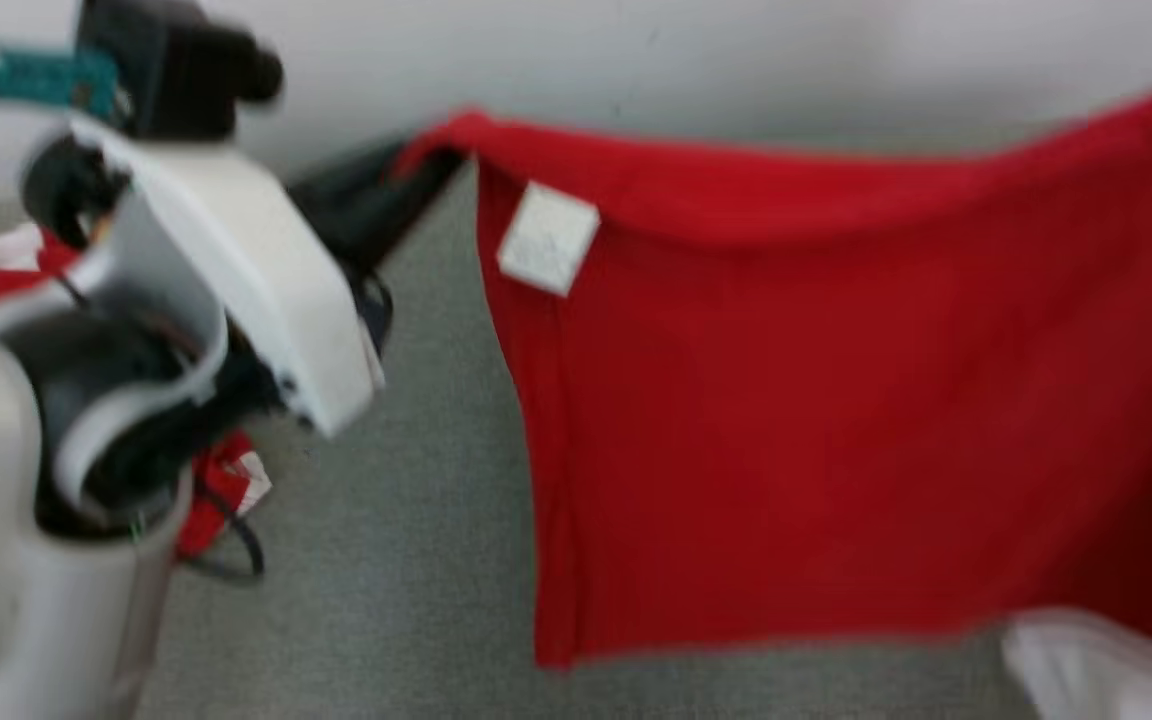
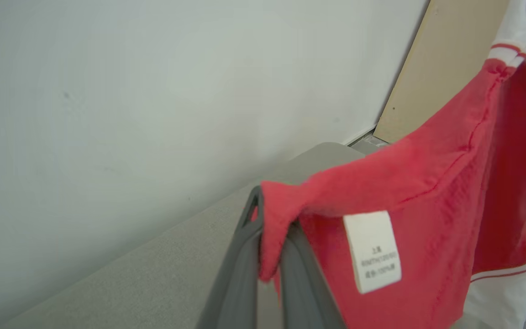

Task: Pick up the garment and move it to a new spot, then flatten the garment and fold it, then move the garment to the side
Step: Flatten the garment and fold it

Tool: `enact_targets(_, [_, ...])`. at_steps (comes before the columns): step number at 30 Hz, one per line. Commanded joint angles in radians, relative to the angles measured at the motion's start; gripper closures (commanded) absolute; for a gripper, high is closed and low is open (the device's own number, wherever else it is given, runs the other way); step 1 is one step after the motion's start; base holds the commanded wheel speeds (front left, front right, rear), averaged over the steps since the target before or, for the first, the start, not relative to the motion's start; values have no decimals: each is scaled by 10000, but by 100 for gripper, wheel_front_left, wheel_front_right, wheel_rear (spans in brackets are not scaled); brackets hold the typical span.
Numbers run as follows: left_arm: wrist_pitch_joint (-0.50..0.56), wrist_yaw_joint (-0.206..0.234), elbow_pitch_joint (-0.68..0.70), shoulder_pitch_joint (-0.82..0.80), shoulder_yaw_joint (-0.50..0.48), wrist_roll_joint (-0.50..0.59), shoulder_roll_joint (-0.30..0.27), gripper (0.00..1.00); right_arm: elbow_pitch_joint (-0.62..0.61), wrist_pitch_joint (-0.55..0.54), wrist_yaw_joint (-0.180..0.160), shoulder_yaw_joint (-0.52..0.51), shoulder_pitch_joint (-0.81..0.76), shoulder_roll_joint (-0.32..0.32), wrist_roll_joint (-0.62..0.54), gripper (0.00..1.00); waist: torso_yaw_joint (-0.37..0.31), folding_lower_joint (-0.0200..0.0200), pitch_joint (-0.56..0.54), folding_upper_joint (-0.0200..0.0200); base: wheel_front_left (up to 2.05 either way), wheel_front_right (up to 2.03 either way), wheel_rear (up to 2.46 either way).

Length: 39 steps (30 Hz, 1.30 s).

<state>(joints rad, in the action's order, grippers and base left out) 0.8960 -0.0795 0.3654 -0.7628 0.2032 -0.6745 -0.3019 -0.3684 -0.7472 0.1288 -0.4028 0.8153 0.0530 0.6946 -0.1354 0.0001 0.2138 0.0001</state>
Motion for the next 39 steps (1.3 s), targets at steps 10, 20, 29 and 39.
enact_targets(10, [-3999,-212,-5647,-5490,489,3373,184,100,4840,2811,33,828,4530,-19,-598,100,-245,-1,2767,-1,0,0,0])
enact_targets(20, [-8621,-422,-8661,-4109,1511,3858,504,100,5378,4612,32,1988,1750,-12,202,100,-114,-1,2493,-1,0,0,0])
enact_targets(29, [-9938,-272,-7706,1438,2180,3010,14,100,3408,4864,33,2133,-4993,-2,947,100,40,-1,882,-1,0,0,0])
enact_targets(39, [-9432,552,-5229,5907,3133,2999,-172,100,1984,4266,32,1821,-9286,-10,1112,100,381,-1,-311,-1,0,0,0])
